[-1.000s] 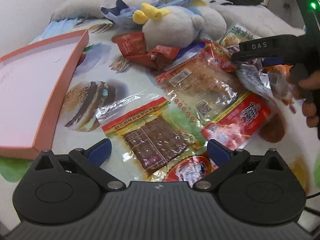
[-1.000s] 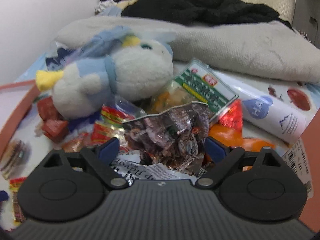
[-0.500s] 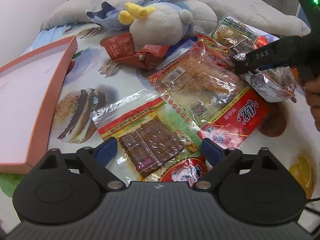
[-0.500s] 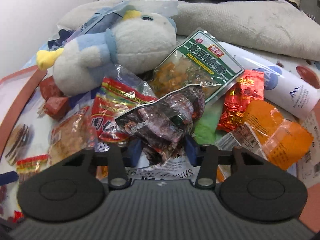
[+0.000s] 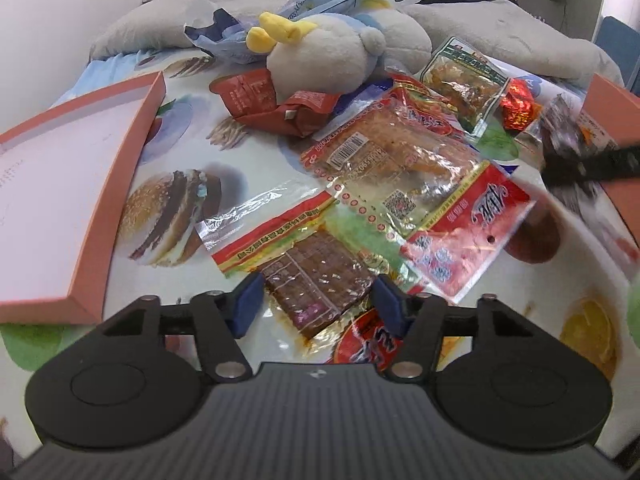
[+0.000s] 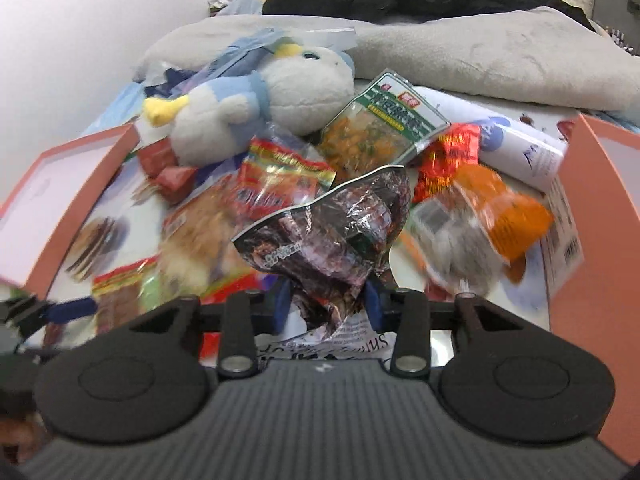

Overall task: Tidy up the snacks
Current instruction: 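Close the right tool on the foil bag while the left tool approaches the meat packet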

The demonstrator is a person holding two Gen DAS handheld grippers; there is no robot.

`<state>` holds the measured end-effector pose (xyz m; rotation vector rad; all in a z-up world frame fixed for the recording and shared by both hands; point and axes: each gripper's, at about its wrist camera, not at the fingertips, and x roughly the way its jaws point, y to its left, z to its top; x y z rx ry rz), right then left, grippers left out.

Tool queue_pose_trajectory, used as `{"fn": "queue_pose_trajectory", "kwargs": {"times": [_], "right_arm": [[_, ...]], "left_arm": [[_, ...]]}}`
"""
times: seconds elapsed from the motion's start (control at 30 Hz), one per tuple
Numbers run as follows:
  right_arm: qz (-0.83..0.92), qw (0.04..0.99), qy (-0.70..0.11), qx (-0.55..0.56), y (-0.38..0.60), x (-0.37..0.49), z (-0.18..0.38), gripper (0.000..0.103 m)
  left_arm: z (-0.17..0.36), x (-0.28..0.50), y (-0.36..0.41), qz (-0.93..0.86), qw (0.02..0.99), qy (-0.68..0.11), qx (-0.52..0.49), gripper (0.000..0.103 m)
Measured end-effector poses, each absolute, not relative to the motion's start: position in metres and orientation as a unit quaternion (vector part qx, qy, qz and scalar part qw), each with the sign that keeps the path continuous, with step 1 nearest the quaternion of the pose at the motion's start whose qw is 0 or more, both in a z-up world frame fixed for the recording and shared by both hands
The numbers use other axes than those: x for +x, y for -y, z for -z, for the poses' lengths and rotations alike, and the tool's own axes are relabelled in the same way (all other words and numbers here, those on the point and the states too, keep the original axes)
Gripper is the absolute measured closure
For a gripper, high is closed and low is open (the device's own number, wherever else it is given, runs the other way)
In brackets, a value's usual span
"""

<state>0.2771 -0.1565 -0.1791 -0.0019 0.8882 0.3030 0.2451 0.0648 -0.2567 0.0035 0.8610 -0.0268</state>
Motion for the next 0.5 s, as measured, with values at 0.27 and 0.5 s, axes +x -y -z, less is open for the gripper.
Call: {"fn": "queue_pose_trajectory", "kwargs": {"times": [0.27, 0.5], "right_arm": [[-0.165, 0.880, -0.446, -0.015, 0.154, 0.214, 0.186, 0.062], [-0.150, 0.883, -0.444, -0.031, 0.162, 0.184, 0.193, 0.062]], "left_arm": [[0.252, 0.214, -0.053, 0.035, 0.906, -0.421, -0.019, 0.055], [0.247, 0.187, -0.038, 0.075, 0.895, -0.438, -0.047, 0.077]]}}
